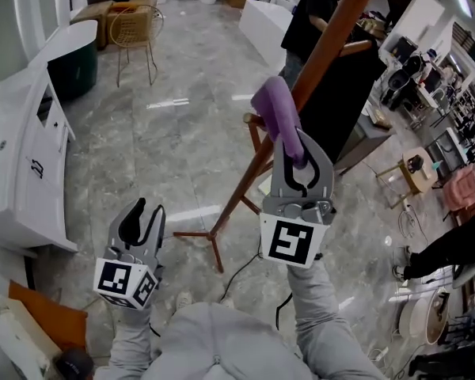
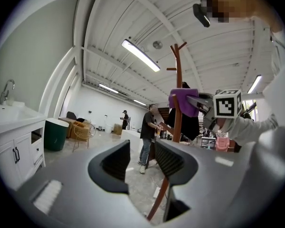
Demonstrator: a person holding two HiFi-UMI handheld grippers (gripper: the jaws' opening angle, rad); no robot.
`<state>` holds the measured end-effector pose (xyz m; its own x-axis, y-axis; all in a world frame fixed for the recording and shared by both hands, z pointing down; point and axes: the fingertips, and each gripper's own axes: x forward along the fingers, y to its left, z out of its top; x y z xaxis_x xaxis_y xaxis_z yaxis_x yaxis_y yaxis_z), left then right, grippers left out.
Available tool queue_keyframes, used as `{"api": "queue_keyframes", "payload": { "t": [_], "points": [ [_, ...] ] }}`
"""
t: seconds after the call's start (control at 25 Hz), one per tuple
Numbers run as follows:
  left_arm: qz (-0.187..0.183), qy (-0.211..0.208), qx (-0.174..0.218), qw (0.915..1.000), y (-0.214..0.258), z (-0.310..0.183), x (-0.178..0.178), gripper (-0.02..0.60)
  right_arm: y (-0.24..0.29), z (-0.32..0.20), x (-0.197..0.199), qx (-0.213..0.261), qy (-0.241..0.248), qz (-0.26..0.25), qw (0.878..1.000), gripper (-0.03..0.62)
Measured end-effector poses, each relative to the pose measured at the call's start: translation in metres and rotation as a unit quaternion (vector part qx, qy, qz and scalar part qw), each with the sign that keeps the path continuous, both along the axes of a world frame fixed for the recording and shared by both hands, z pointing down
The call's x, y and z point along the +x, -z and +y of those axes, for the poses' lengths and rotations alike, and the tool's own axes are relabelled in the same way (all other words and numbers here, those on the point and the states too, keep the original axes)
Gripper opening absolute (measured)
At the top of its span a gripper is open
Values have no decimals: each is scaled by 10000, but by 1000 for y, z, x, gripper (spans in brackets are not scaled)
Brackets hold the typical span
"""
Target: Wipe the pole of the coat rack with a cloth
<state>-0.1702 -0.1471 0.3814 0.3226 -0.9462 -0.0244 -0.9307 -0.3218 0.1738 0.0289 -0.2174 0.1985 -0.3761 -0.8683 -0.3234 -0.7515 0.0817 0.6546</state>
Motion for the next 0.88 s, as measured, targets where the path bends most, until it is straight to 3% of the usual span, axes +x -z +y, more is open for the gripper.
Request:
{"api": "queue_keyframes", "payload": {
  "t": [0.16,0.44,0.88],
  "points": [
    [34,-7,-27,10000,-3,-2,-1,169,-8,-9,5,-526,343,-491,9968,54],
    [98,-129,6,9999,-3,-6,9,169,0,-4,-5,-810,1243,-1221,9814,54],
    [134,-55,58,9999,3,-3,7,169,8,27,-59,-909,2101,-896,9693,54]
  ]
}}
